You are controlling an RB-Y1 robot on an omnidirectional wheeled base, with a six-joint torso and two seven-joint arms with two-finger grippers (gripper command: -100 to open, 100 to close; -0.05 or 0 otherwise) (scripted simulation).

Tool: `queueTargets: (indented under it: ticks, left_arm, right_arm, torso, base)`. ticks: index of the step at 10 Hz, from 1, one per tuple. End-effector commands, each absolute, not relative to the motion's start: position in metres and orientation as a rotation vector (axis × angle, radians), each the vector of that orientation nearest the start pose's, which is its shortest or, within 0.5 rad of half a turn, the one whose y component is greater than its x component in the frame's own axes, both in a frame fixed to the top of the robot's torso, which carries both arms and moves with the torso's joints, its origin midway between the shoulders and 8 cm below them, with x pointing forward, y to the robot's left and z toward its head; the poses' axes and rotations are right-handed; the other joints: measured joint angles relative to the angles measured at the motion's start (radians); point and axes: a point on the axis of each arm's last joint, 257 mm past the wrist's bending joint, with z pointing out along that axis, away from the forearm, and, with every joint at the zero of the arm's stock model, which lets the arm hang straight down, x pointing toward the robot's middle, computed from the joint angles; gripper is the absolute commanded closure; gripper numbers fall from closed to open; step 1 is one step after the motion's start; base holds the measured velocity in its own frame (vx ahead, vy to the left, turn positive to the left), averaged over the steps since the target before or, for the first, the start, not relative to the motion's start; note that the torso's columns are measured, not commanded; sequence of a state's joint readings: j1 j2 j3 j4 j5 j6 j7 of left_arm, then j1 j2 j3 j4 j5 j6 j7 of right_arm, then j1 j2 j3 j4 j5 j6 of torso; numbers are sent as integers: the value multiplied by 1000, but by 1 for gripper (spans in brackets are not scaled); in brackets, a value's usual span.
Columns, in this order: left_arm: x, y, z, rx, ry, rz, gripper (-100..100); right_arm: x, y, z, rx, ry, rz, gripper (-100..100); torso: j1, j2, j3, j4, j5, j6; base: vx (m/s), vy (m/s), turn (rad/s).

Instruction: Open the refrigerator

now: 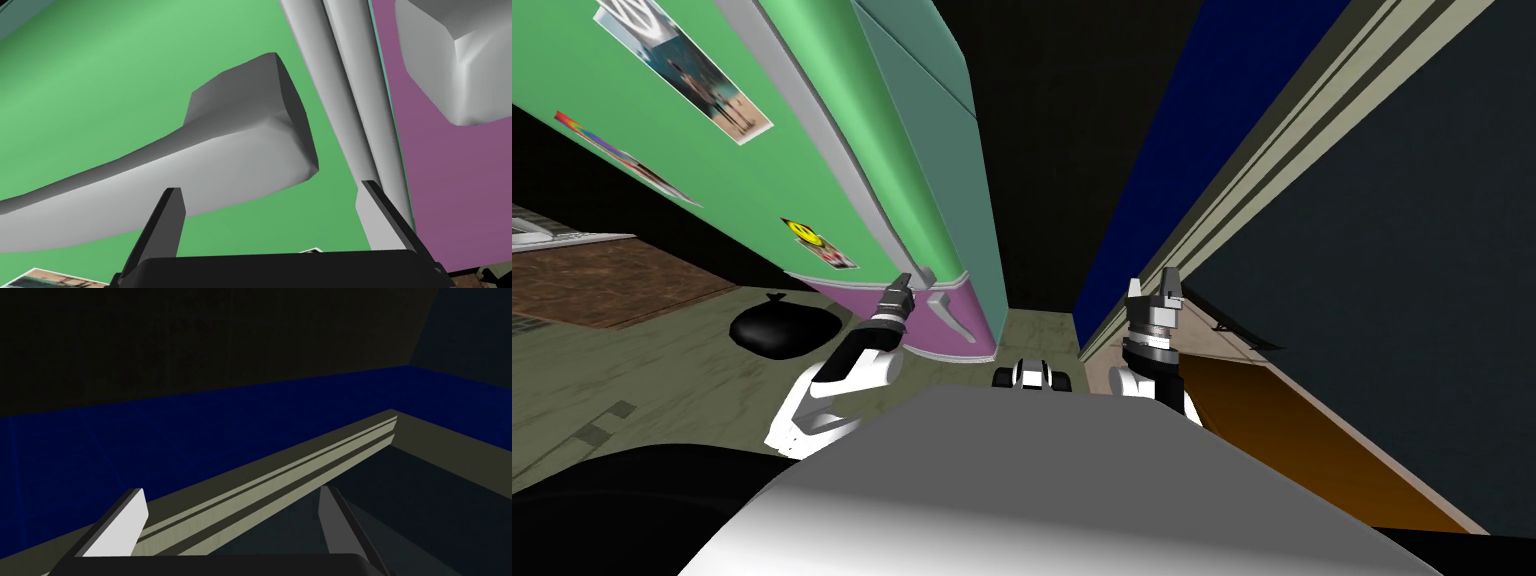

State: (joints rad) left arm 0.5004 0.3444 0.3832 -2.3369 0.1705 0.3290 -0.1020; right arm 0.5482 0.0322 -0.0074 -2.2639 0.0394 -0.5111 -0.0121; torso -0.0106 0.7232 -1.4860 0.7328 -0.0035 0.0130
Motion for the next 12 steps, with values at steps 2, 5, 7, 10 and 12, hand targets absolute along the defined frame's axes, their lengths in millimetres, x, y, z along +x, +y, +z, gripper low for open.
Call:
queueTargets:
  ticks: [2,5,7,10,12]
  left_arm:
    - [378,448,-70,-1010,1224,-623,-100]
    - [374,453,-69,-1019,1233,-598,-100]
    - [372,456,-70,-1025,1233,-589,100]
    - [375,436,-66,-985,1262,-633,100]
    - [376,426,-66,-968,1278,-655,100]
  right_arm:
    - [341,-286,4,698,638,1252,0]
    - [341,-286,4,698,638,1252,0]
    - [341,-286,4,698,638,1252,0]
    - [341,-286,4,697,638,1252,0]
    - [341,-286,4,697,638,1252,0]
  torso:
    - [1,0,0,0,0,-1]
    - [2,2,1,0,1,-2]
    - [7,6,4,2,3,-6]
    - [22,20,13,6,8,-12]
    - [14,19,13,6,5,-13]
  base:
    - [16,-44,11]
    - [8,-29,32]
    - [-13,4,29]
    - [-175,156,-79]
    - [-234,217,-51]
